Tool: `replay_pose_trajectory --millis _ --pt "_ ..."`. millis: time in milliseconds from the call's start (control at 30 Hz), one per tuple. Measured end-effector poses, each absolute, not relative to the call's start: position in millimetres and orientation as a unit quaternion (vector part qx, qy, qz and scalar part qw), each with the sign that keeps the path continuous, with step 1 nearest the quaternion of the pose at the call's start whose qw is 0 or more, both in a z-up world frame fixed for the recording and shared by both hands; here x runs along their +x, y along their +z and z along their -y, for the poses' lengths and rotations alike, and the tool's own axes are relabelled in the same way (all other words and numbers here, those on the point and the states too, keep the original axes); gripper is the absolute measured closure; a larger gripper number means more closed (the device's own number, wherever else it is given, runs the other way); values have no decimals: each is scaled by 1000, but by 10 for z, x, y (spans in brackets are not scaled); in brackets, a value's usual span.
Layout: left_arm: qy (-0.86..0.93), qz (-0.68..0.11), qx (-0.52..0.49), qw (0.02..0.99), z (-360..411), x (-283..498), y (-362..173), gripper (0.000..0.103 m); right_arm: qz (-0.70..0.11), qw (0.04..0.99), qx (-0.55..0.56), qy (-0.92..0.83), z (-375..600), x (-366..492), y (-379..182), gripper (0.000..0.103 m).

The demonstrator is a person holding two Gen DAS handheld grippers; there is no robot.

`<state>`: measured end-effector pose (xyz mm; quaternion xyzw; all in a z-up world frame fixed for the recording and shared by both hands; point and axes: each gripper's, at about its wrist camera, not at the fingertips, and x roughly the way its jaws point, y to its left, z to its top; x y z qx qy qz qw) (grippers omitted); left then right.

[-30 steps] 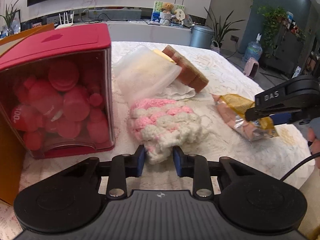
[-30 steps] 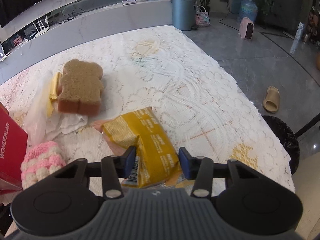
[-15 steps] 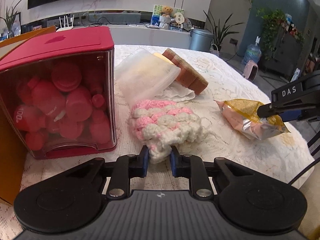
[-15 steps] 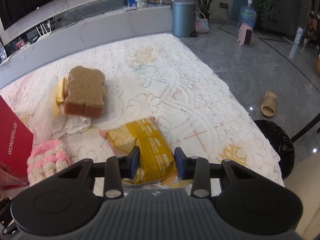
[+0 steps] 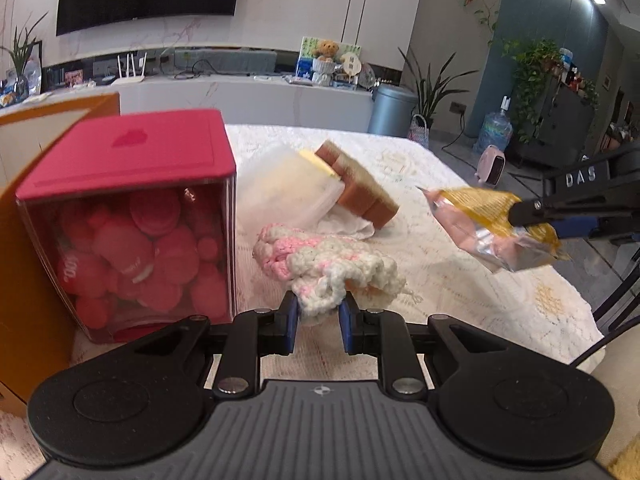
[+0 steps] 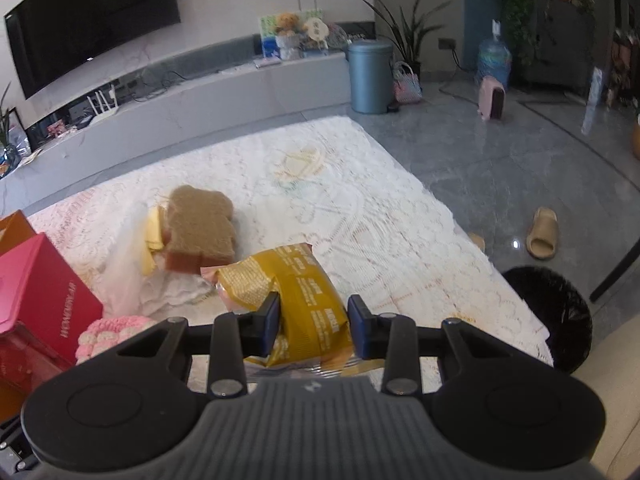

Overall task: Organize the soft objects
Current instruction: 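Carry the hat and the snack packet over the orange box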

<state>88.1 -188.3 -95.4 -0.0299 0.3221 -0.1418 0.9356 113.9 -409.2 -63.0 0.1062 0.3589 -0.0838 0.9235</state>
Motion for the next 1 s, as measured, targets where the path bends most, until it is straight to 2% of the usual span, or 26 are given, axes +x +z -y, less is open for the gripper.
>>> replay_pose_trajectory --millis 300,667,1000 --pt "-141 -293 -28 945 1805 777 -730 79 -316 940 121 -38 3911 1040 -357 67" --pt "-159 -212 -9 964 1722 532 -194 79 -235 962 136 -10 3777 802 116 68" --pt "-127 -160 -22 979 1204 502 377 79 -190 974 119 13 3308 712 465 68"
